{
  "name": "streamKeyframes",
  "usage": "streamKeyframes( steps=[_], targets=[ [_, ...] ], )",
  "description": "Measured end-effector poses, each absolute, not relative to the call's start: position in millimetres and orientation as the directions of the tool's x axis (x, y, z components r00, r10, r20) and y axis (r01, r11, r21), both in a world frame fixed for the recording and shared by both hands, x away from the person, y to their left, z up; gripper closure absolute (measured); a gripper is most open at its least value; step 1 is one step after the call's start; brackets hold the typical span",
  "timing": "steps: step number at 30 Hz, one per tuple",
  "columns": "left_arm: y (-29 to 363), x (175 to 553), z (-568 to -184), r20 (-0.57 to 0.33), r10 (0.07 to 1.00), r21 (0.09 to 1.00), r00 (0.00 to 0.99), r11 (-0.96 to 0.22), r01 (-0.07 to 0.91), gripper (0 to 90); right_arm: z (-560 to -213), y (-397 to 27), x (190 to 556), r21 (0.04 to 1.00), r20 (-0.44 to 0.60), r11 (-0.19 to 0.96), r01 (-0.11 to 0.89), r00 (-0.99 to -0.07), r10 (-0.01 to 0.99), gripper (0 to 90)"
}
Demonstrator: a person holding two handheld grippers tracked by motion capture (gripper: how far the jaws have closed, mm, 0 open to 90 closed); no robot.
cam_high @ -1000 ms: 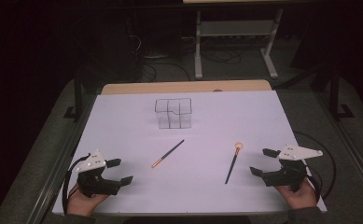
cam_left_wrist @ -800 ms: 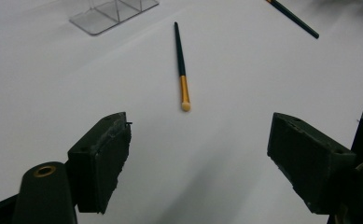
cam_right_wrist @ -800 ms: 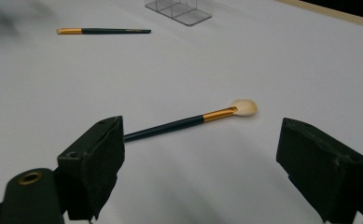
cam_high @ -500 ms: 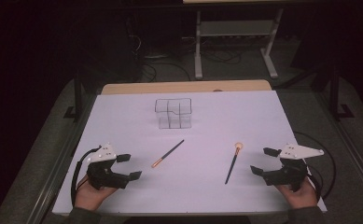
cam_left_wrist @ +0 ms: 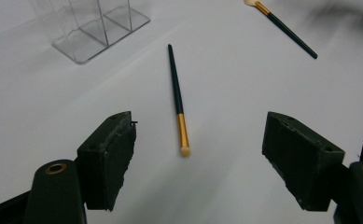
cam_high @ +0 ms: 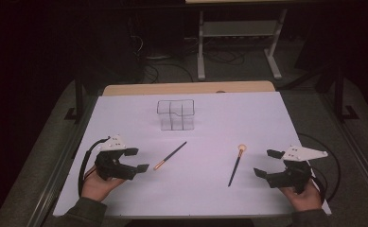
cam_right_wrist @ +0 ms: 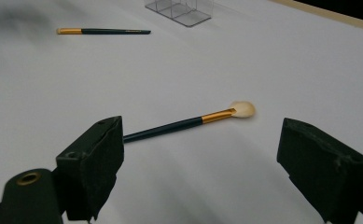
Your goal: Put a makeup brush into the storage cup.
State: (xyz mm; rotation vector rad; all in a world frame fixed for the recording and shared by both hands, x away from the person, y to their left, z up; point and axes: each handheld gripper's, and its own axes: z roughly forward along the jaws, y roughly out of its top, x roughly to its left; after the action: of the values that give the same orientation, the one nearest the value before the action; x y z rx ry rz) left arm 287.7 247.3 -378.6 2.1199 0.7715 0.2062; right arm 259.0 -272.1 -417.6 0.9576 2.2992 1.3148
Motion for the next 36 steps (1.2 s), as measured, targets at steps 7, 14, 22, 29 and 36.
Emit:
streamKeyframes(
  steps=[7,14,22,29,36],
  targets=[
    [239,298,-380,-0.123,0.585,0.748,0.802,-0.476,0.463,26.4,-417,-272,259,0.853,0.049,0.347,0.39,-0.721,0.691,13.8],
    [233,306,-375,-0.12,0.586,0.736,0.801,-0.489,0.468,27.3,-416,-272,260,0.854,0.046,0.349,0.386,-0.724,0.689,13.8],
    [217,321,-373,-0.126,0.584,0.712,0.802,-0.51,0.483,28.0,-416,-269,261,0.855,0.047,0.35,0.383,-0.728,0.684,13.8],
    [203,336,-374,-0.111,0.578,0.664,0.808,-0.562,0.493,30.0,-416,-268,262,0.851,0.051,0.355,0.388,-0.733,0.679,13.8],
    [192,345,-377,-0.099,0.581,0.628,0.808,-0.593,0.504,34.8,-416,-268,261,0.851,0.042,0.361,0.382,-0.735,0.677,13.8]
  ],
)
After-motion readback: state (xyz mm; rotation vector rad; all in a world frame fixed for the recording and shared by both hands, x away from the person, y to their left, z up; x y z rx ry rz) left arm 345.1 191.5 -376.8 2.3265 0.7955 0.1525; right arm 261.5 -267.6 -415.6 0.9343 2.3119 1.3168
